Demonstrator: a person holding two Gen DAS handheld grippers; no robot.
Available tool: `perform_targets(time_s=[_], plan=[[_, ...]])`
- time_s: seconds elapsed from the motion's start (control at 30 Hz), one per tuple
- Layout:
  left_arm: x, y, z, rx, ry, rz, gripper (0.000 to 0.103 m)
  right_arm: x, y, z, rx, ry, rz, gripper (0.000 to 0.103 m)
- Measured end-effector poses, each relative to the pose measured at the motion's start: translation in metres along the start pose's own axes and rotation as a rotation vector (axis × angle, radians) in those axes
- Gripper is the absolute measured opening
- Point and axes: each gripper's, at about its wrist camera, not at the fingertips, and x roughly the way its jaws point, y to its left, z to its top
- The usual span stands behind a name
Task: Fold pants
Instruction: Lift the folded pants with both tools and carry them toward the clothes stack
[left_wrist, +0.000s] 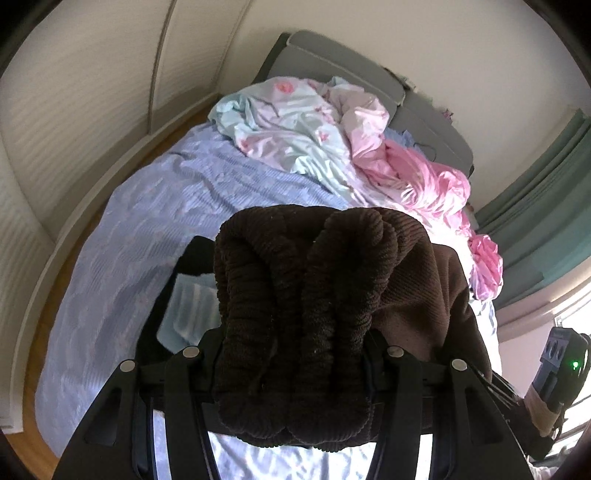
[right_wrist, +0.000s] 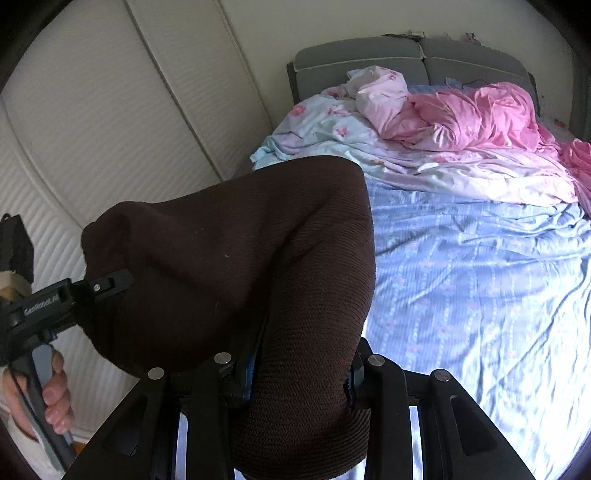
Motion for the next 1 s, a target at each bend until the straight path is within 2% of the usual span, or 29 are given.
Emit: perform_targets(time_s=[0.23,0.47,0.57,0.63,0.77,0.87,1.0], plan=[[0.037,0.026,0.021,0.016,0.076,0.012,0.053,0.042,0.013,0.006,0.02,0.035,-0.016,0.034],[0.052,0.055,0.019,-0.033,0.126,0.004,0.055,0.062,0.014,0.009,0.014,0.058,-0.011,0.036],[0.056,0.062,0.014,-0.026,0.14,0.038,0.058,0.065,0.013,0.007,0.025,0.08,0.005,0.042],[0.057,0.063,0.012,-0.01,0.142,0.082,0.064,0.065,0.01,0.005,0.039,0.092,0.018,0.05],[0.05,0.06,0.011,0.029,0.143,0.177,0.074,0.058,0.009,0.004,0.024,0.099,-0.01,0.055],[0.04,0.05,0.011,0.092,0.126,0.24,0.075,0.051,0.012,0.007,-0.007,0.076,-0.046,0.058],[0.03,0.039,0.008,0.127,0.127,0.268,0.075,0.041,0.019,0.012,-0.083,0.04,-0.076,0.061]])
